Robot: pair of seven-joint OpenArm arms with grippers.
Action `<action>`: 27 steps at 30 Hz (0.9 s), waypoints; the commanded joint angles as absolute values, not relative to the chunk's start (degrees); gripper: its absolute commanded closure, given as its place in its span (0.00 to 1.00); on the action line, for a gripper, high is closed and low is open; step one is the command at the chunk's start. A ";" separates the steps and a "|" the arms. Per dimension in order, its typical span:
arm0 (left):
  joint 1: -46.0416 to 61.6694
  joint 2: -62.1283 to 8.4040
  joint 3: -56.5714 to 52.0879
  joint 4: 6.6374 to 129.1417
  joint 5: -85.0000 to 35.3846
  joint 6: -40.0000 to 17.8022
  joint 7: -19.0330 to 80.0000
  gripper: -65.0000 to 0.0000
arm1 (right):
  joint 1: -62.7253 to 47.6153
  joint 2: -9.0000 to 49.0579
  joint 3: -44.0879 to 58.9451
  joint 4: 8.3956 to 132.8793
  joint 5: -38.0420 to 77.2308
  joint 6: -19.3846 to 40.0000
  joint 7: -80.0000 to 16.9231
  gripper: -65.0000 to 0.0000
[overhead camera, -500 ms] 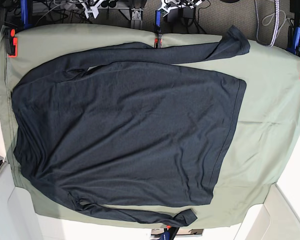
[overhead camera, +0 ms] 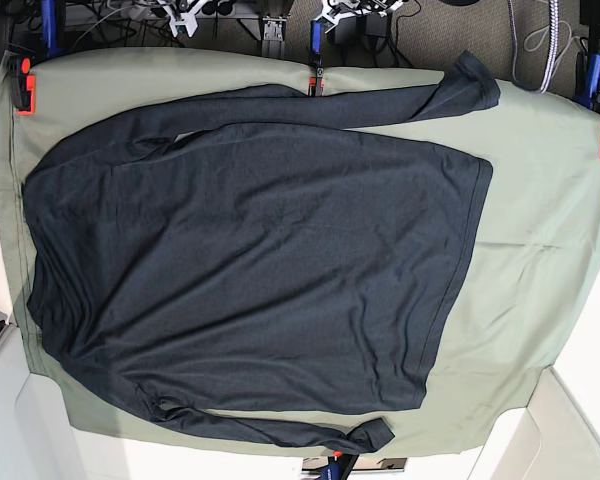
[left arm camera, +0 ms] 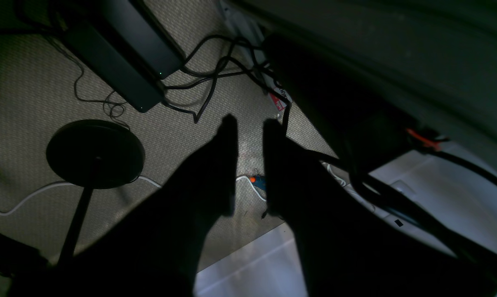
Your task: Fold the T-shirt properly
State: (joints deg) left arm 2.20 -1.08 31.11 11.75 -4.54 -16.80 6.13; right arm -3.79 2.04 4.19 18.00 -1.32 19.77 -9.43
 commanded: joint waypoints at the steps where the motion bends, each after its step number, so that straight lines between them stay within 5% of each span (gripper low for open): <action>1: 2.26 -0.95 31.11 12.05 -4.64 -17.39 5.76 0.82 | -3.68 2.17 4.38 18.35 -1.10 20.58 -9.15 0.80; 16: 8.69 -0.99 31.09 16.51 -4.64 -17.37 5.78 0.82 | -5.93 2.72 4.38 19.57 -1.28 24.47 -9.13 0.80; 27: 21.85 -7.20 30.20 37.08 1.08 -17.34 6.31 0.82 | -21.43 7.11 4.38 41.50 -0.03 30.00 -9.19 0.80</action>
State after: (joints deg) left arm 21.54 -7.09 30.20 36.84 1.30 -16.99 6.66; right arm -21.08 6.72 4.27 41.19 -0.30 29.23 -9.65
